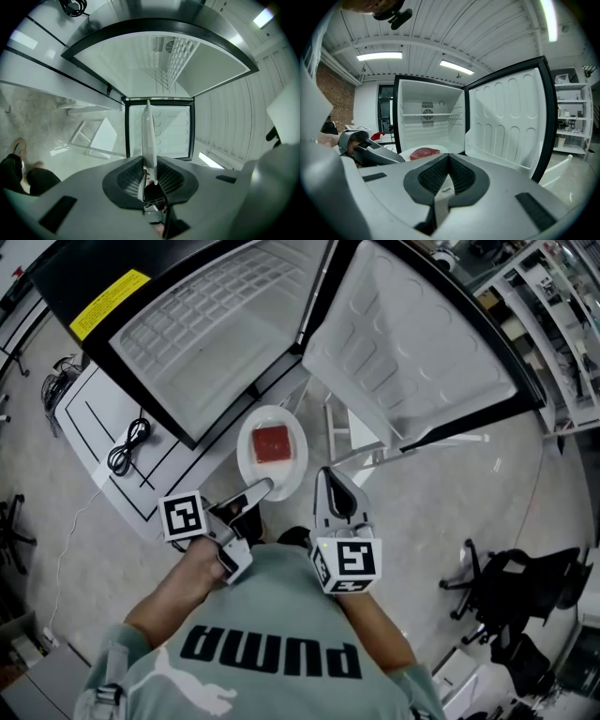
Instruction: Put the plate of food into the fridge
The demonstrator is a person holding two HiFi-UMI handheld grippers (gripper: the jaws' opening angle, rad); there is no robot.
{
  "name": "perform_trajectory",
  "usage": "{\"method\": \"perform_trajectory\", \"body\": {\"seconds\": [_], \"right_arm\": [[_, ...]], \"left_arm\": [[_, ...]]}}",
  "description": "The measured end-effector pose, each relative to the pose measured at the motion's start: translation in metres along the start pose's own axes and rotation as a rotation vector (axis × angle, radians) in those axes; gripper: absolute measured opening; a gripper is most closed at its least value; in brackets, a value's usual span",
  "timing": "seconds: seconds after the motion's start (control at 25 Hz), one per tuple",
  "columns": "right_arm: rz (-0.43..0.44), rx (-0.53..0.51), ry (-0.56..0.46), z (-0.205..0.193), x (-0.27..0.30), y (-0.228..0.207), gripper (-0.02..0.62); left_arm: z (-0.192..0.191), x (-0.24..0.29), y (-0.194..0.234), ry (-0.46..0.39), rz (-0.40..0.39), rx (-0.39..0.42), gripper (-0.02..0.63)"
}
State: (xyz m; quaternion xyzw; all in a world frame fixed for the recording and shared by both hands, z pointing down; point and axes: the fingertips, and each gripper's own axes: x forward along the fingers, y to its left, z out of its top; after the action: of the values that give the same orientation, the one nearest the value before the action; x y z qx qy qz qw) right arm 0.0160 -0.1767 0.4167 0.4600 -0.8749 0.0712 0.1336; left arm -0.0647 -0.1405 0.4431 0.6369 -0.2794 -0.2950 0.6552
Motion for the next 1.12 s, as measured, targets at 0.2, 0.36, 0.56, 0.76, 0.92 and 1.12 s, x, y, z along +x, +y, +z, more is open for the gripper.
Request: {"method": "perform_trajectory", "body": {"seconds": [0.2, 0.36, 0.56, 0.76, 0.92, 1.12], "right_arm": [[0.019, -0.007, 0.001, 0.004, 0.009, 0.006, 0.005], [0.056, -0.01, -0.002, 0.005, 0.025, 0.007, 0.004], [0.102, -0.013, -0.01, 0.016, 0.046, 0.009, 0.004], [0.147, -0.018, -0.007, 0.019, 0.066, -0.001, 0.005], [0.179, -0.018, 0.003, 0.022, 0.084, -0.014, 0.005], [0.232, -0.02, 0.004, 0.03, 0.111, -0.026, 0.005]], "left_arm": [[0.008, -0.001, 0.003, -0.013, 0.0, 0.0, 0.074], [0.018, 0.001, 0.003, -0.041, -0.003, 0.008, 0.074], [0.032, 0.007, 0.001, -0.075, 0.001, 0.015, 0.074], [0.047, 0.021, 0.003, -0.118, 0.008, 0.002, 0.074], [0.06, 0.034, 0.006, -0.157, 0.023, -0.003, 0.074], [0.083, 0.052, 0.006, -0.21, 0.034, 0.004, 0.074]]}}
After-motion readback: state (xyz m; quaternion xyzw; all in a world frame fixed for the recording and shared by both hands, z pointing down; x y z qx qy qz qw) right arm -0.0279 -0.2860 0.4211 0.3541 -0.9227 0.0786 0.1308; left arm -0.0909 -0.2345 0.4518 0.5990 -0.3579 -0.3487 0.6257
